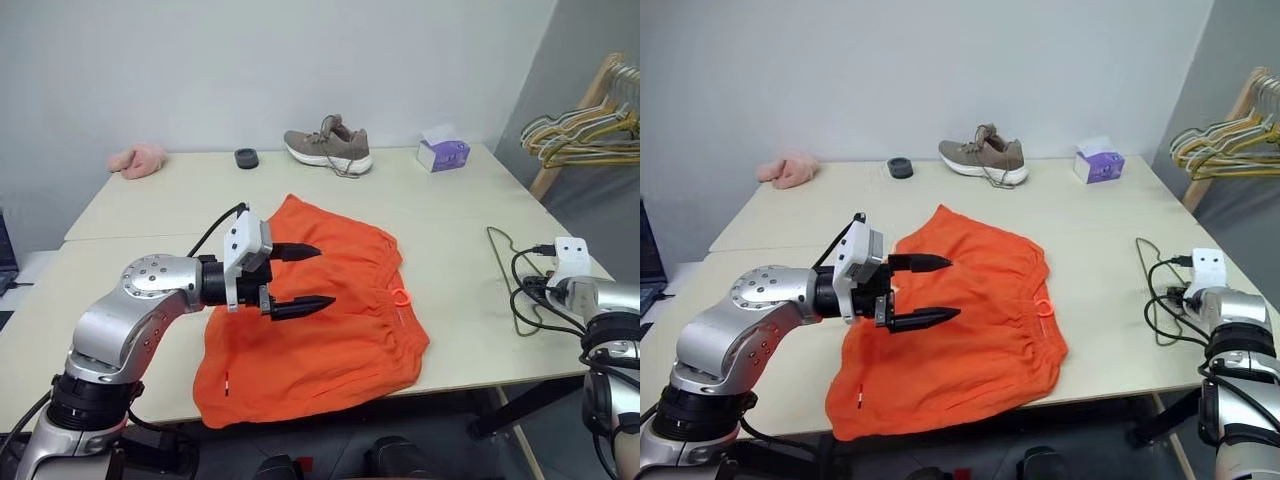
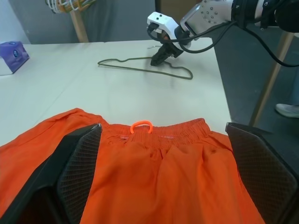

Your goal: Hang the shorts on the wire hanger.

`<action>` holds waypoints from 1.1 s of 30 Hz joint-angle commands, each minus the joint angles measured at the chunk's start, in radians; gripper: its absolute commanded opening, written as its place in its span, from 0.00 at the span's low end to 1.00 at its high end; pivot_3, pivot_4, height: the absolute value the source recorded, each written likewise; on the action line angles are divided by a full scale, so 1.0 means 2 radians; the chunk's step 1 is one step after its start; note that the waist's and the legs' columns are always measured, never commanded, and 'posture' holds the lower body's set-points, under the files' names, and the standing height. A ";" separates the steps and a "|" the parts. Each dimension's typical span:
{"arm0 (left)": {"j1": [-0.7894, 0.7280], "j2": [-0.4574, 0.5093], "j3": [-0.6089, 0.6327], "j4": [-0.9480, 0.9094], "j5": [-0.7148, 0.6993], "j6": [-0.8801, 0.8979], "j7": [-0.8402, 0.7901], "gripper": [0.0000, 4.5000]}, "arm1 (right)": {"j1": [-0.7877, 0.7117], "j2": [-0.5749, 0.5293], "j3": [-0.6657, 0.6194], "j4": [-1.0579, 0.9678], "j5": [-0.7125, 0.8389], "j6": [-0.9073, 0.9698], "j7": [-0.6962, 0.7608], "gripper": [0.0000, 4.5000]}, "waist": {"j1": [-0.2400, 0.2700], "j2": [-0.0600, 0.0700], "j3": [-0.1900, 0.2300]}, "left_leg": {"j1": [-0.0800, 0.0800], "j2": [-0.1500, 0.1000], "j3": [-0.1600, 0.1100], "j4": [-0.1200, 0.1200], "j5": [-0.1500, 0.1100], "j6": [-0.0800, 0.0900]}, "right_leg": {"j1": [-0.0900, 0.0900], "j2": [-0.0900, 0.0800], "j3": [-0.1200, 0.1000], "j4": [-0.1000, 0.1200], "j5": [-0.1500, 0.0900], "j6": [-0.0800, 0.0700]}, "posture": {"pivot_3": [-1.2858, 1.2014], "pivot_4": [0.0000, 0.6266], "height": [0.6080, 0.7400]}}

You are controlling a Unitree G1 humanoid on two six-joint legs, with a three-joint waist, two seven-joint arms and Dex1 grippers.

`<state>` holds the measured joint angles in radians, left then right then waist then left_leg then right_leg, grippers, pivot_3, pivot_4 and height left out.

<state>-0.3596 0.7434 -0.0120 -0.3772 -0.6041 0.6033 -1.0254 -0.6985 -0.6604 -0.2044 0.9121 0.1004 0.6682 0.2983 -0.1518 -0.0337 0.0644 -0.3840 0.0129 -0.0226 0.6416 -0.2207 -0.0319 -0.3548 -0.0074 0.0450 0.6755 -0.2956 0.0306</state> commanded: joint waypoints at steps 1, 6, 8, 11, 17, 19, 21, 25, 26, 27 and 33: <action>-0.004 0.009 0.018 -0.001 0.002 -0.006 0.003 1.00 | 0.015 0.004 0.001 0.022 -0.008 0.009 -0.016 0.19 | 0.003 0.000 0.000 | 0.001 0.000 0.000 0.000 0.000 0.000 | 0.001 0.000 0.000 -0.001 0.000 0.000 | 0.46 0.03 1.00; -0.005 0.015 0.025 0.014 0.007 -0.010 0.006 1.00 | 0.017 0.007 -0.003 0.006 -0.003 0.007 -0.022 0.02 | 0.005 0.000 0.000 | 0.001 0.000 0.000 0.000 0.000 0.000 | 0.001 0.000 0.000 -0.001 -0.001 -0.001 | 0.46 0.03 1.00; -0.011 0.014 0.031 0.033 0.015 -0.012 0.016 1.00 | 0.018 0.010 0.002 -0.027 -0.001 0.004 -0.009 0.02 | 0.005 0.000 0.000 | 0.001 0.000 0.000 0.000 0.000 0.000 | 0.001 0.000 0.000 -0.001 -0.001 -0.001 | 0.46 0.03 1.00; -0.026 0.005 0.037 0.068 0.038 -0.026 0.041 1.00 | 0.028 0.005 0.028 -0.101 -0.015 -0.047 0.016 0.02 | 0.004 0.001 0.001 | 0.001 0.000 0.000 0.000 0.000 0.000 | 0.001 0.000 0.000 0.000 0.000 0.000 | 0.46 0.04 1.00; -0.056 -0.008 0.051 0.126 0.062 -0.042 0.075 1.00 | 0.056 -0.007 0.067 -0.242 -0.036 -0.123 0.051 0.02 | -0.002 0.008 0.005 | 0.000 0.000 0.002 -0.001 0.000 0.000 | -0.002 0.000 0.001 0.001 0.000 0.001 | 0.46 0.04 1.00; -0.072 -0.009 0.058 0.155 0.069 -0.047 0.084 1.00 | 0.075 -0.015 0.095 -0.313 -0.058 -0.172 0.068 0.02 | -0.002 0.008 0.005 | -0.001 0.000 0.001 -0.002 0.000 0.000 | -0.003 0.000 0.002 0.001 0.000 0.001 | 0.46 0.04 1.00; -0.089 -0.009 0.064 0.179 0.067 -0.046 0.084 1.00 | 0.090 -0.022 0.119 -0.372 -0.083 -0.227 0.078 0.02 | -0.003 0.008 0.005 | -0.003 0.000 0.001 -0.002 0.000 0.000 | -0.005 0.000 0.002 0.002 0.000 0.001 | 0.45 0.04 1.00; -0.123 -0.009 0.076 0.224 0.056 -0.031 0.076 1.00 | 0.095 -0.027 0.142 -0.435 -0.114 -0.306 0.086 0.02 | -0.005 0.008 0.005 | -0.008 0.000 0.000 -0.001 0.000 0.000 | -0.010 0.001 0.001 0.003 0.000 0.001 | 0.45 0.04 1.00; -0.130 -0.005 0.074 0.236 0.057 -0.028 0.068 1.00 | 0.093 -0.027 0.146 -0.445 -0.119 -0.322 0.089 0.02 | -0.006 0.008 0.005 | -0.008 0.000 0.000 -0.001 0.000 0.000 | -0.010 0.001 0.001 0.003 0.000 0.001 | 0.45 0.04 1.00; -0.135 0.002 0.068 0.244 0.057 -0.023 0.055 1.00 | 0.091 -0.028 0.150 -0.455 -0.124 -0.340 0.093 0.02 | -0.006 0.008 0.005 | -0.008 0.000 0.000 -0.001 0.000 0.000 | -0.010 0.001 0.001 0.002 0.000 0.001 | 0.45 0.04 1.00; -0.152 0.023 0.033 0.274 0.075 -0.014 -0.013 1.00 | 0.074 -0.024 0.172 -0.493 -0.131 -0.426 0.132 0.02 | -0.008 0.008 0.005 | -0.008 0.000 0.001 -0.001 0.000 0.000 | -0.010 0.000 0.001 0.002 0.000 0.001 | 0.44 0.04 1.00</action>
<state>-0.6239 0.7640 0.0712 0.1698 -0.4644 0.5818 -1.0105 -0.5103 -0.7009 0.1417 -0.0143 -0.1581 -0.1170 0.5385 -0.1668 -0.0183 0.0742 -0.3994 0.0139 -0.0210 0.6396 -0.2209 -0.0319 -0.3741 -0.0079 0.0458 0.6803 -0.2959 0.0323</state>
